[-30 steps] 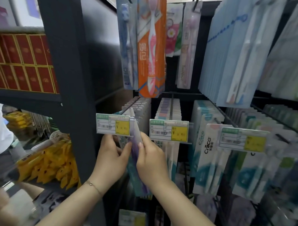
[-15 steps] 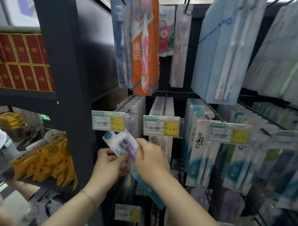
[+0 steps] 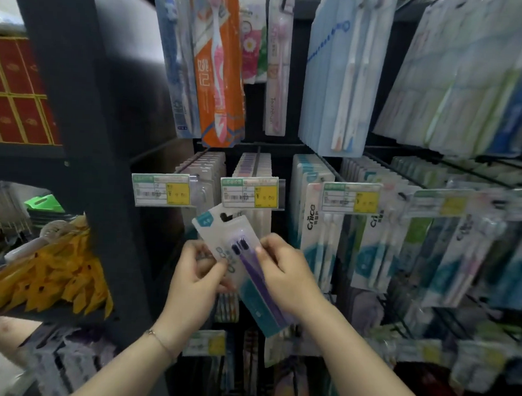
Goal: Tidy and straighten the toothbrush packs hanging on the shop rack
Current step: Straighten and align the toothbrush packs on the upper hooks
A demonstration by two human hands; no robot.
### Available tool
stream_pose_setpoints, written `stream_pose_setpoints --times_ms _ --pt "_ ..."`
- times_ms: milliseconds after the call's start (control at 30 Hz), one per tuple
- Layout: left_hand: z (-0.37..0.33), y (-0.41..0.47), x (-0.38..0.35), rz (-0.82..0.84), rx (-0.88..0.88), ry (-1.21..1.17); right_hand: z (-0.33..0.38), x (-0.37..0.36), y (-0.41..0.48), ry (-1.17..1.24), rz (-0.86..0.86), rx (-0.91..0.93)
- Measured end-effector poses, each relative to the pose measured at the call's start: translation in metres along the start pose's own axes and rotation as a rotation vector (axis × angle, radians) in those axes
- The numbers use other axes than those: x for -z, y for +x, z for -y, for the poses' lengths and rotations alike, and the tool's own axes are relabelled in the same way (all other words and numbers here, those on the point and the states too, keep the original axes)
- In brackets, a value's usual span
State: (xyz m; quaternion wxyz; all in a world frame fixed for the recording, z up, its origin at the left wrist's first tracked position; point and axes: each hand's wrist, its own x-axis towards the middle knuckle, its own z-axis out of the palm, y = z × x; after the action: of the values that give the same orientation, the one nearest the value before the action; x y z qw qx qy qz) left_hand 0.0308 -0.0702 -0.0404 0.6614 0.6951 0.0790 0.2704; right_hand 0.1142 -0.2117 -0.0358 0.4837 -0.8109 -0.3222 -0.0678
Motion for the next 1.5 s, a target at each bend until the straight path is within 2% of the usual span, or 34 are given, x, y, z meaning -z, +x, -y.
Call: stream_pose_setpoints --times_ms 133,500,800,1167,1500 --pt "-0.001 -0.005 -0.027 0.110 -0.088 0.016 -0.014 0.022 -0.011 0.092 -0.125 -0.004" --pt "-0.009 0.022 -0.110 0.229 -0.080 0.009 -0.044 0.084 -0.004 0.042 -0.376 -0.042" --pt "0.004 0.033 -0.127 0.219 -0.042 -0.056 -0.054 0.097 -0.003 0.017 -0.388 0.042" --pt "0.006 0.029 -0.135 0.299 -0.011 -0.125 -0.067 0.106 -0.002 0.045 -0.481 0.123" --pt "-0.003 0.038 -0.150 0.346 -0.054 -0.054 -0.078 0.118 -0.001 0.115 -0.509 -0.033"
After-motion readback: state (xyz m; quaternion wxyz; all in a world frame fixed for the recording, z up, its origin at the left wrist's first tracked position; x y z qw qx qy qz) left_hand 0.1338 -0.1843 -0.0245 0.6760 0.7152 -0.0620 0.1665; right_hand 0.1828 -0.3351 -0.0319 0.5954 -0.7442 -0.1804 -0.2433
